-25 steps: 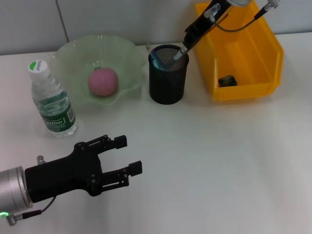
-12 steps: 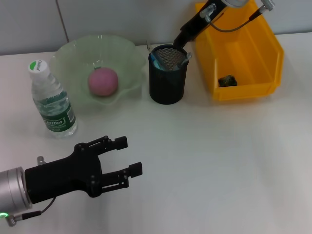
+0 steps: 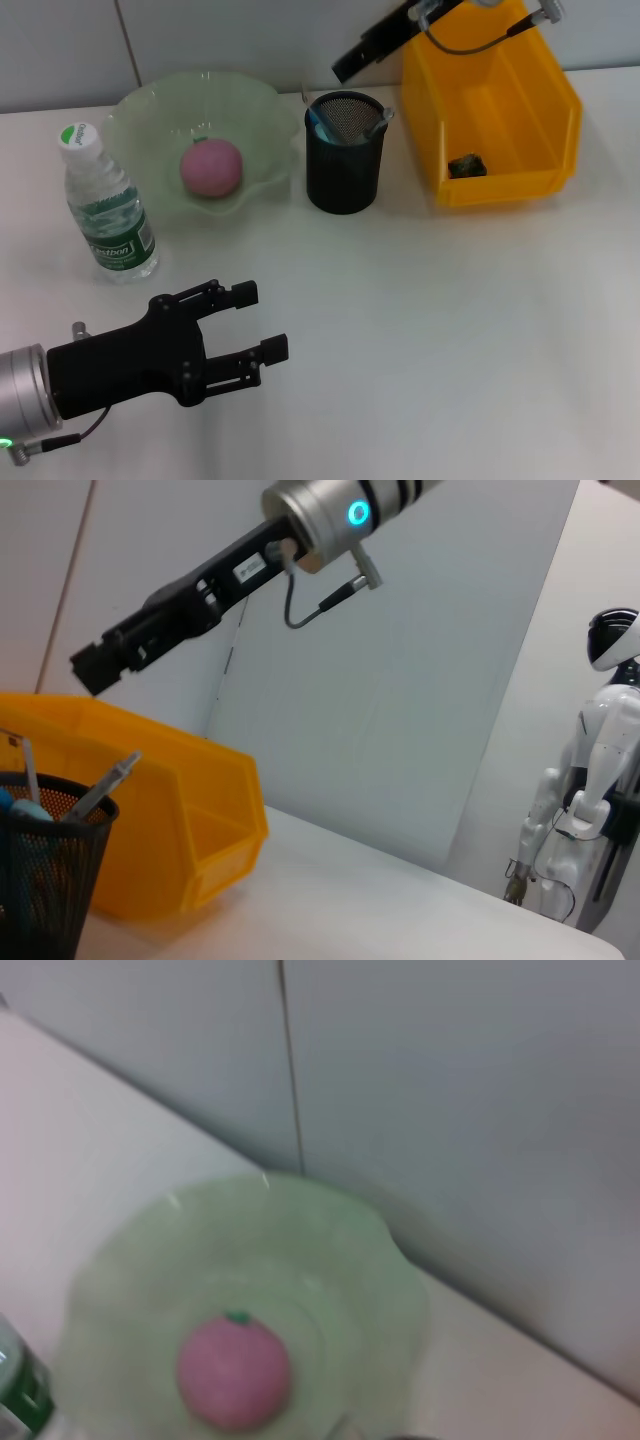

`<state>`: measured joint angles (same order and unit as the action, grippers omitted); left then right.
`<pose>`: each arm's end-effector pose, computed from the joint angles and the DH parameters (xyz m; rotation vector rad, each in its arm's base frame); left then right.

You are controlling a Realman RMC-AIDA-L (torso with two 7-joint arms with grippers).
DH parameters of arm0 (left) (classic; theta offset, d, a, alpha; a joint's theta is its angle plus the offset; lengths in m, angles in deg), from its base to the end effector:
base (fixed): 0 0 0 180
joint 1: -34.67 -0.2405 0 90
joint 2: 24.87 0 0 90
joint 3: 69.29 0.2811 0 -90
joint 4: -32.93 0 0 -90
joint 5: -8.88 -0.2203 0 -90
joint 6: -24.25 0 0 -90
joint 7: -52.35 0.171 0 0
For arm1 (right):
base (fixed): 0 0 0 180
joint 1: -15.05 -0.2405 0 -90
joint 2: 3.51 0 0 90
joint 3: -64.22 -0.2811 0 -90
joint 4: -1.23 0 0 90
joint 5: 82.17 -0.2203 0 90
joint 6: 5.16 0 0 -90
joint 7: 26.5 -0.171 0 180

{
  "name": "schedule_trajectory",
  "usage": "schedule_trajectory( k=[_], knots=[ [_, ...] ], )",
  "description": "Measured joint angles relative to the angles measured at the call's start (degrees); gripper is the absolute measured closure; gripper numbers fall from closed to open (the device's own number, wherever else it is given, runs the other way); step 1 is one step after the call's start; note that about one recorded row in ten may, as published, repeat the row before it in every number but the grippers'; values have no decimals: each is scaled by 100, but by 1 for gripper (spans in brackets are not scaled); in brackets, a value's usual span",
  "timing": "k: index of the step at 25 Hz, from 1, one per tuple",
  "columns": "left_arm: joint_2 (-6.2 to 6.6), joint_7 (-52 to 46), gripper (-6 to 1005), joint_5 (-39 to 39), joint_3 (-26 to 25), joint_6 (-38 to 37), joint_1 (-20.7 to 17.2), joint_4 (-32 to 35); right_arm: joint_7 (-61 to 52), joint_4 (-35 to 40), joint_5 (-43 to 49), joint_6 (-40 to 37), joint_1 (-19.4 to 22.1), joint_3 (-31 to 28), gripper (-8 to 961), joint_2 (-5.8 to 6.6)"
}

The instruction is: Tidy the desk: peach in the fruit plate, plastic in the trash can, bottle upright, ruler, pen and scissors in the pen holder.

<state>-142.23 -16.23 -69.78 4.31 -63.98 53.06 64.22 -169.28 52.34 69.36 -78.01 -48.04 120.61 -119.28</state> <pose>-0.2734 0.2882 -0.0755 -2.7389 -0.6119 -1.0254 0.1018 0.5177 -0.0025 -2.4651 0.8249 -0.1007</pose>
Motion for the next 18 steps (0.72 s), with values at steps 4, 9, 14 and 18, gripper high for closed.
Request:
schedule_trajectory(
  k=[4, 9, 14, 18],
  knots=[
    [17, 8, 198, 0, -17, 9, 3, 0, 637, 982, -1379, -29, 943, -29, 199, -126],
    [32, 15, 198, 0, -50, -5, 2, 0, 1545, 1230, -3441, -104, 1990, -46, 199, -5],
    [30, 21, 197, 3, -57, -15, 8, 0, 2980, 792, -5321, -629, 3039, -132, 199, 153],
    [39, 13, 198, 2, -57, -19, 38, 0, 3600, 241, -5773, -1179, 3365, -450, 198, 184]
  ],
)
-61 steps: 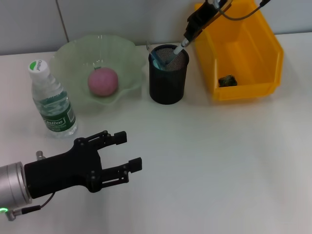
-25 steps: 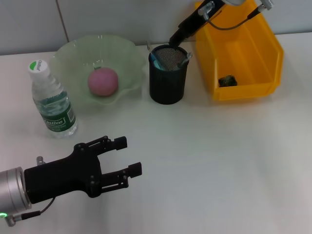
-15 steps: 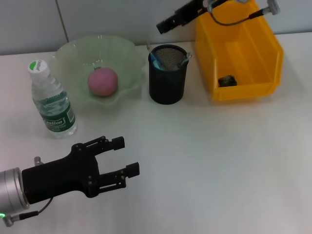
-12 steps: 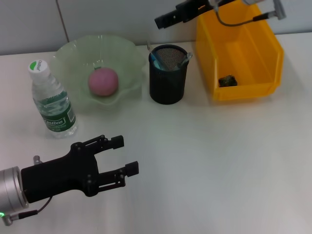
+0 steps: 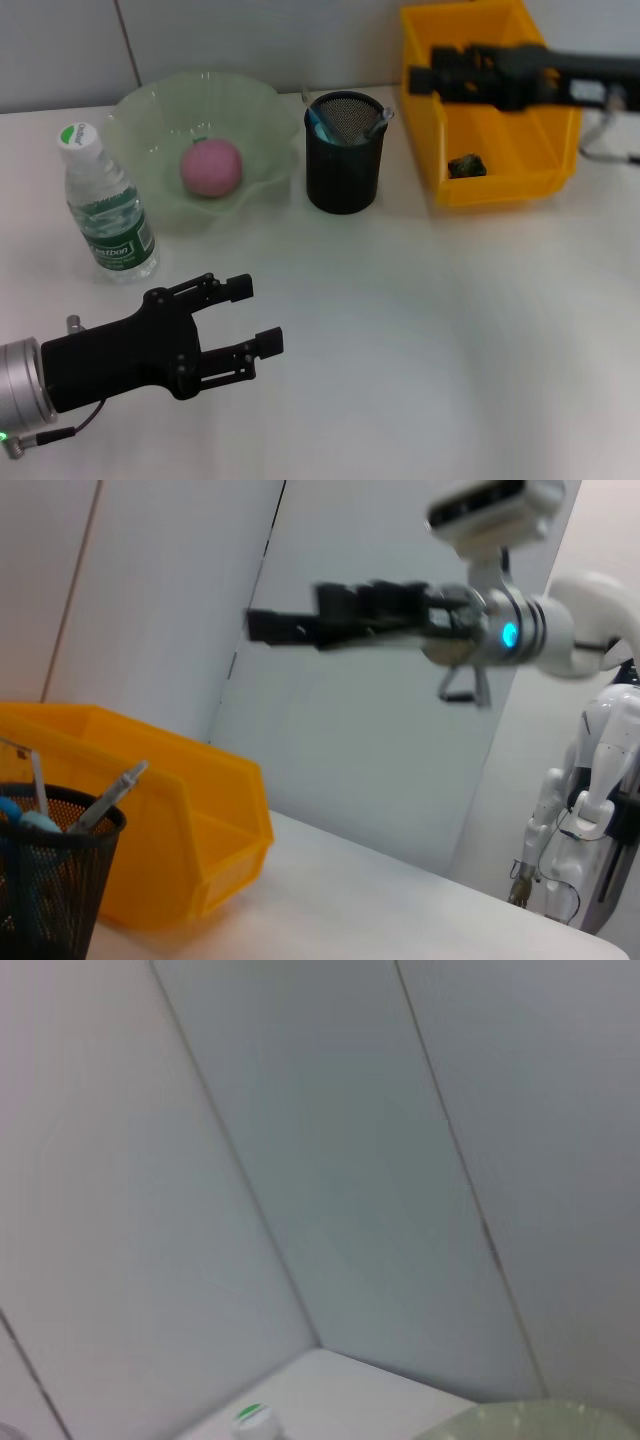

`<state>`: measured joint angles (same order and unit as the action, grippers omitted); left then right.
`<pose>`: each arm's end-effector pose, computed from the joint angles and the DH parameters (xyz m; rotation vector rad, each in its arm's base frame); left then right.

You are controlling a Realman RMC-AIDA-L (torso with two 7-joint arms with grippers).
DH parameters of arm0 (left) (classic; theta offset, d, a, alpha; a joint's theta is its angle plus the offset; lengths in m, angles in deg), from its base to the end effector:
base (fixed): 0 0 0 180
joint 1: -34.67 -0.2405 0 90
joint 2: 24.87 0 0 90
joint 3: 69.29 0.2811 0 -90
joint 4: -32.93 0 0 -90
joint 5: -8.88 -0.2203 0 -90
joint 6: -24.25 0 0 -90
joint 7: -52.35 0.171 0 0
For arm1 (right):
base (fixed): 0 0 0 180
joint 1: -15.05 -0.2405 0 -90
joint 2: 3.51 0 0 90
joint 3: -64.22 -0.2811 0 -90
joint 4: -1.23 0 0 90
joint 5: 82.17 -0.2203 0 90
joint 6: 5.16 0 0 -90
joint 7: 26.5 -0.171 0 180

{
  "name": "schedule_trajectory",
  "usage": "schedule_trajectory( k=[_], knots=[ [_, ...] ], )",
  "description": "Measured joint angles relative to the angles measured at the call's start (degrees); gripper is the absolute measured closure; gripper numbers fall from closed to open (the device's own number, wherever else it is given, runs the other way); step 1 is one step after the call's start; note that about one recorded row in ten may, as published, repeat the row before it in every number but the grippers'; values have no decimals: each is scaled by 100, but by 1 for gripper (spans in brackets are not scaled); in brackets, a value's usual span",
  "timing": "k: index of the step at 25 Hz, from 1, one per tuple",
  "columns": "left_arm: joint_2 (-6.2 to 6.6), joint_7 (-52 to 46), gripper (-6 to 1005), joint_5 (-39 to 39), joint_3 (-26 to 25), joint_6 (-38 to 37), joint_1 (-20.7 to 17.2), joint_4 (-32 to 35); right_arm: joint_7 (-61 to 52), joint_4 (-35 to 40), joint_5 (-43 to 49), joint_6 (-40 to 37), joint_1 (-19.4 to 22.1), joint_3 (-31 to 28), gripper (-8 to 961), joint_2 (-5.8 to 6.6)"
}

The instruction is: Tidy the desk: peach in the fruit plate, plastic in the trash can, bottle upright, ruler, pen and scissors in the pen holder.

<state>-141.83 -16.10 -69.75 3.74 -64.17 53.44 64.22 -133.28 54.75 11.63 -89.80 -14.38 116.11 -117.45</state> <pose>-0.2736 0.2918 -0.0712 -2.7337 -0.5970 -1.0241 0.2132 0.4062 0.0470 -2.5514 0.7933 0.9378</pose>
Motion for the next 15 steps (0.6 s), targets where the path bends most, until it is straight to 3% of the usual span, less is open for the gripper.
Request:
schedule_trajectory(
  k=[3, 6, 15],
  knots=[
    [27, -73, 198, -1, 0, -7, 32, 4, 871, -1106, -51, -998, 172, -727, 198, 30],
    [65, -236, 198, -2, 0, 2, 120, 20, 1313, -1681, -48, -1389, 327, -873, 198, 56],
    [144, -368, 197, -31, 4, 57, 304, 9, 2296, -2309, 671, -1530, 581, -777, 199, -10]
  ],
)
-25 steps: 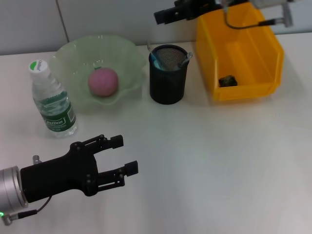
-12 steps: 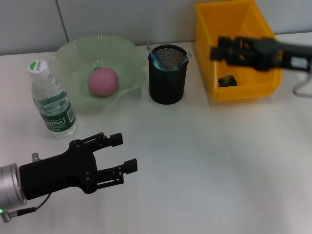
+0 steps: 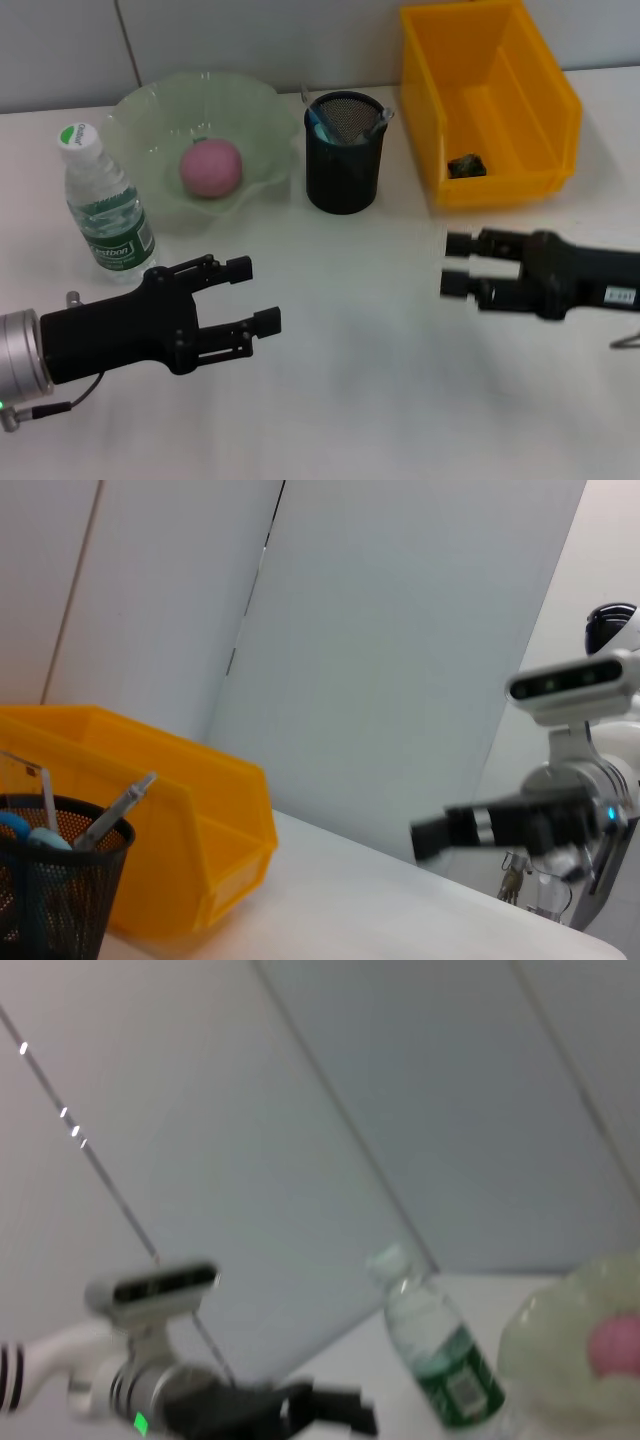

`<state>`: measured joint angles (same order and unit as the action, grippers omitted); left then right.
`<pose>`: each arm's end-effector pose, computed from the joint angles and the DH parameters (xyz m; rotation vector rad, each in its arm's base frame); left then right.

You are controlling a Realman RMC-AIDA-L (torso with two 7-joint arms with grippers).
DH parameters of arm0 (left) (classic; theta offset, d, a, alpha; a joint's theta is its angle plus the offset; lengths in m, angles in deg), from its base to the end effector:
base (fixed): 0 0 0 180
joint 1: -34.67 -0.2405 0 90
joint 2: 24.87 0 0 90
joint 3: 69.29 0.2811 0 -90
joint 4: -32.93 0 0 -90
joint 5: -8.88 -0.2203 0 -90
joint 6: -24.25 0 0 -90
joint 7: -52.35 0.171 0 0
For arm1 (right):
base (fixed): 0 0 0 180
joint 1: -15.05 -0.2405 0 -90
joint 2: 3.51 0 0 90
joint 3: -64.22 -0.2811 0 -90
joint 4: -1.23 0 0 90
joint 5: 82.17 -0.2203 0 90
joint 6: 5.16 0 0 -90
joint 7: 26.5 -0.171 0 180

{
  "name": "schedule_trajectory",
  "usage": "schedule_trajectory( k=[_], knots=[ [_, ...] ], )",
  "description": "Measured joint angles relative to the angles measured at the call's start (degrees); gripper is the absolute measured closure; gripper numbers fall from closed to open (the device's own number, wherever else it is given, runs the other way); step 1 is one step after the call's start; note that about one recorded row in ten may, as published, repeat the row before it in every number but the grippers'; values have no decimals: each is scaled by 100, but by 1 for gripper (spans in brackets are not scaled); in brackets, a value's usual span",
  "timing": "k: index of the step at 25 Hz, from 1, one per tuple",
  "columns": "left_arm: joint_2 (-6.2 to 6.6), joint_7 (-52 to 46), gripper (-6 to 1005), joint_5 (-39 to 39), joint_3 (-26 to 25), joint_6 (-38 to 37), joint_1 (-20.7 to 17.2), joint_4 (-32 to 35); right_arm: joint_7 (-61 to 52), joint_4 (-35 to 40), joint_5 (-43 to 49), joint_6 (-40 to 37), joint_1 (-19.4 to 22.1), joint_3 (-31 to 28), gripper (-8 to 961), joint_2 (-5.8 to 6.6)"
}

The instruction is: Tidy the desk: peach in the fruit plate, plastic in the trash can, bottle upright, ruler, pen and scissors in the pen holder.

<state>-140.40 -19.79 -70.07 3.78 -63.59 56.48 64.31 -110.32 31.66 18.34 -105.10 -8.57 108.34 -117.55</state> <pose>-0.2662 0.3096 -0.0631 -2.7634 -0.6116 -0.9998 0.2944 0.3118 -0.0067 -2.6784 0.8786 1.0429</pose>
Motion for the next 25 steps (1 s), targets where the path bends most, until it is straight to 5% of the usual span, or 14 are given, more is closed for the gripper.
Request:
schedule_trajectory(
  k=[9, 25],
  knots=[
    [50, -263, 197, -664, -9, -5, 113, -61, 858, -259, 691, 35, -17, -5, 198, -102],
    [135, -220, 202, -719, -151, -174, 114, -97, 1344, -378, 866, 251, -73, -9, 199, -251]
  ],
)
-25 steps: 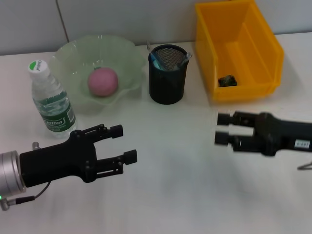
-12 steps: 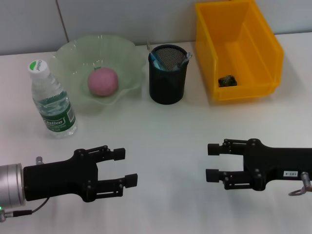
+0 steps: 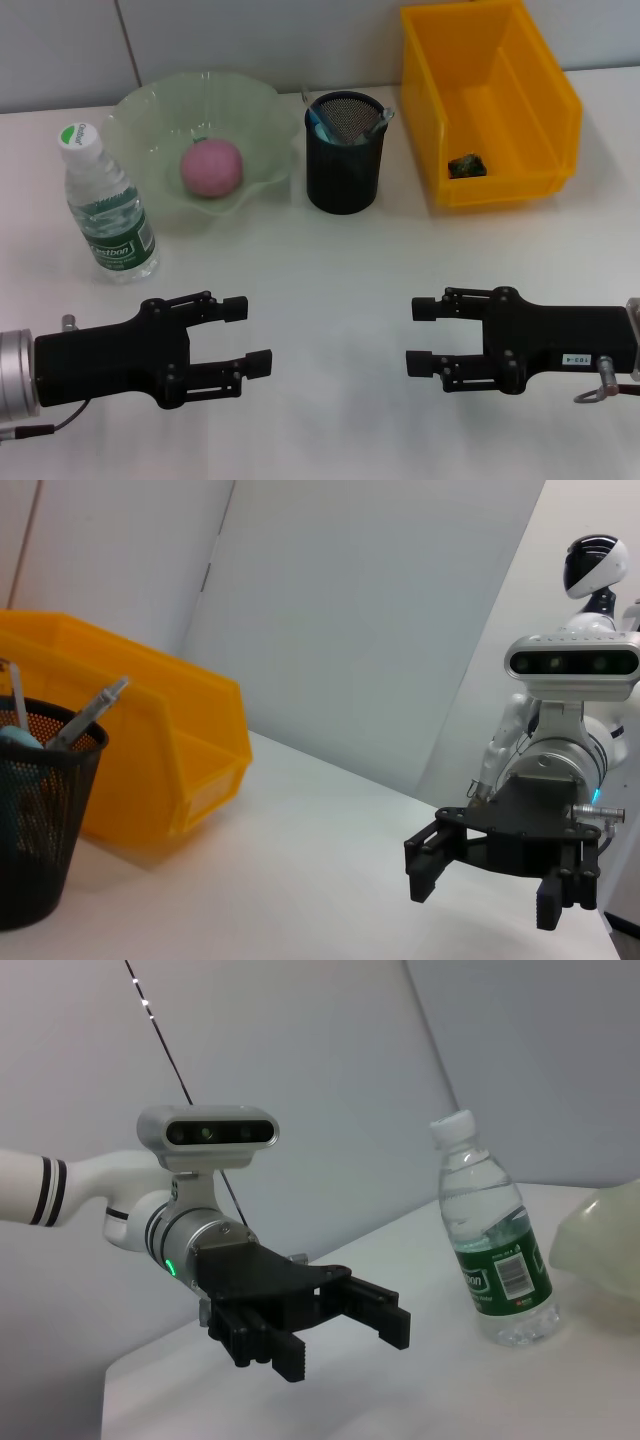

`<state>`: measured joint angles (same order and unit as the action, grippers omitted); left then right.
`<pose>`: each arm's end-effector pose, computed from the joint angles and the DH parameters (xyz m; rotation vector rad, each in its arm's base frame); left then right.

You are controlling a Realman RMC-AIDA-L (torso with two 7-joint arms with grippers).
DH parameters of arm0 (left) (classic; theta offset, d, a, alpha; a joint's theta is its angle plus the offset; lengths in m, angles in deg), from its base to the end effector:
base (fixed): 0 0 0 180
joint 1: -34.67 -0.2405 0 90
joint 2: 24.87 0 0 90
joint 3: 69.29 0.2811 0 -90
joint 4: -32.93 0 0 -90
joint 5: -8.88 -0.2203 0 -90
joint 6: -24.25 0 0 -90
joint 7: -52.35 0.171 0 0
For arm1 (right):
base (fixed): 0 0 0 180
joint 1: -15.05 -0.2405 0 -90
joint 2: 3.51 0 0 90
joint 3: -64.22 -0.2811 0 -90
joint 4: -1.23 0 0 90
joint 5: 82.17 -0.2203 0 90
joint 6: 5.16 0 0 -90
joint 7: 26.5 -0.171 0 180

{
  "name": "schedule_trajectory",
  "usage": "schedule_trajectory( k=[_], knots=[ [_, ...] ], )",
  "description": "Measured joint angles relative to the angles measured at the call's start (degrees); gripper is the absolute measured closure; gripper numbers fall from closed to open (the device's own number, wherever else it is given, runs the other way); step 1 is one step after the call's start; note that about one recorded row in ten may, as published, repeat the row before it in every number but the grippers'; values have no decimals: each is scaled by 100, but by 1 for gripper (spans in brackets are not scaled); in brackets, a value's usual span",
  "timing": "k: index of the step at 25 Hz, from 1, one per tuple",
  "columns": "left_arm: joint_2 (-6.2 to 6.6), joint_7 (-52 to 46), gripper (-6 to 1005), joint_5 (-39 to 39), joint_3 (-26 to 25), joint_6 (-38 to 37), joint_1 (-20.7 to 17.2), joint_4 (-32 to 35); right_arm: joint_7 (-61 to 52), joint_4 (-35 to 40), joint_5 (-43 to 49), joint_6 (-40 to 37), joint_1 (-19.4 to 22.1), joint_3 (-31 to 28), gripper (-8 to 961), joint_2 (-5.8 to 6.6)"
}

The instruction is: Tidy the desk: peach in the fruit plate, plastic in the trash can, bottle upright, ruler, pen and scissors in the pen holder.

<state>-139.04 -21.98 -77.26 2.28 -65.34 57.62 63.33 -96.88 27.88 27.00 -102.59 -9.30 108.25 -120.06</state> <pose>-0.2791 0.3025 -0.0629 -2.8706 -0.6497 -0.8778 0.3012 0.2926 -0.0499 -2.8118 0.6865 0.8929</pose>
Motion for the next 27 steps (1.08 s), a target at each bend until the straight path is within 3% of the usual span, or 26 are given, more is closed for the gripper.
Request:
schedule_trajectory(
  k=[27],
  knots=[
    [-17, 33, 202, -17, -3, 31, -33, 0, 52, -76, 9, 16, -66, 0, 198, -16]
  ],
)
